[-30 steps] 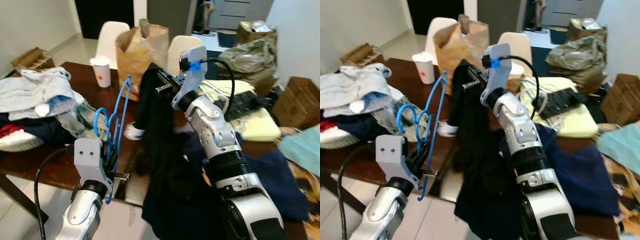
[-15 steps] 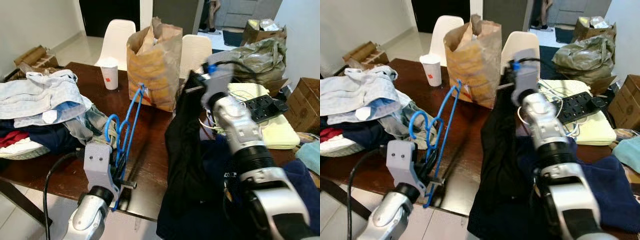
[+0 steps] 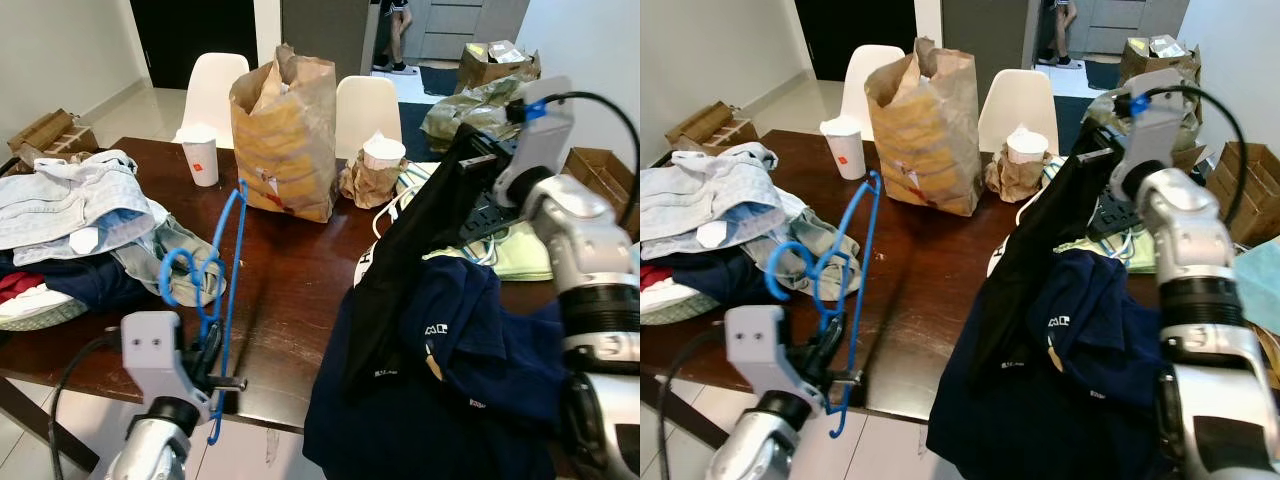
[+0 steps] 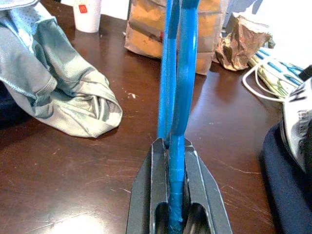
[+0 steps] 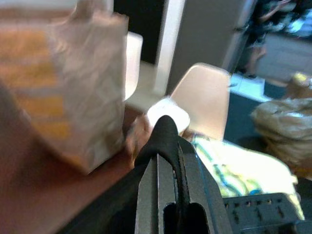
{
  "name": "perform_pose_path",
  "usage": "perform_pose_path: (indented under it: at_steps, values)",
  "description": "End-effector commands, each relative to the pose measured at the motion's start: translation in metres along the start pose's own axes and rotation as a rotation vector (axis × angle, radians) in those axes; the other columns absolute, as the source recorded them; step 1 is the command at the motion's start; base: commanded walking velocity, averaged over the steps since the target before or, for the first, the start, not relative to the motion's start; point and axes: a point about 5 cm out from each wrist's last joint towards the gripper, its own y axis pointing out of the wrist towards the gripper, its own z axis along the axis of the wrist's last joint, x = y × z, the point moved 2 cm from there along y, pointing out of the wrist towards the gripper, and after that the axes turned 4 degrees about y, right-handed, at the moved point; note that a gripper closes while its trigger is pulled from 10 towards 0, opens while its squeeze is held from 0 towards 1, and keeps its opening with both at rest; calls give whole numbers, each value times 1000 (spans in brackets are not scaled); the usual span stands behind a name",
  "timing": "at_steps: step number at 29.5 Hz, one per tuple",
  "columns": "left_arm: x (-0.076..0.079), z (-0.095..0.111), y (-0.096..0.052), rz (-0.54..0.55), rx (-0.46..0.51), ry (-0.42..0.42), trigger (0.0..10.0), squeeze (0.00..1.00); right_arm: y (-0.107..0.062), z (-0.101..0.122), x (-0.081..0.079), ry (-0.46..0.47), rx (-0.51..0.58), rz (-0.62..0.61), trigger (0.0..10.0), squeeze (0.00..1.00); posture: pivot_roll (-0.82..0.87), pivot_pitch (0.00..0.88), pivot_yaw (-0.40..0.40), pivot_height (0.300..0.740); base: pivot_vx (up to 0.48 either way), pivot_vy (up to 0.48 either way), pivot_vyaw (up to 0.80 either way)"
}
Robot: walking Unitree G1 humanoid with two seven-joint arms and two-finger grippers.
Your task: Hang hanger
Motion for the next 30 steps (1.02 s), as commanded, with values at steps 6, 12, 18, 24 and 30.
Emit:
perform_pose_path:
  at_steps: [6,12,18,24,30]
  values:
    - [-2,-3,-2,7,-5,-22,10000,0,-26,-55,-20,-113,-350,268,10000,0,28,81,-4,740,0,0,0]
    - [-3,-3,-3,7,-2,-38,10000,0,-36,-62,-19,-116,-401,319,10000,0,29,85,-6,740,0,0,0]
    - [-3,-4,-2,-3,-2,-57,10000,0,-46,-74,-19,-118,-480,362,10000,1000,30,84,-6,740,0,0,0]
    - [1,-6,0,-58,-18,-59,10000,0,-56,-81,-28,-131,-522,447,10000,1000,32,78,-6,740,0,0,0]
    - [4,0,5,-216,-68,33,10000,0,-66,-66,-4,-120,-455,429,10000,1000,28,71,-9,740,0,0,0]
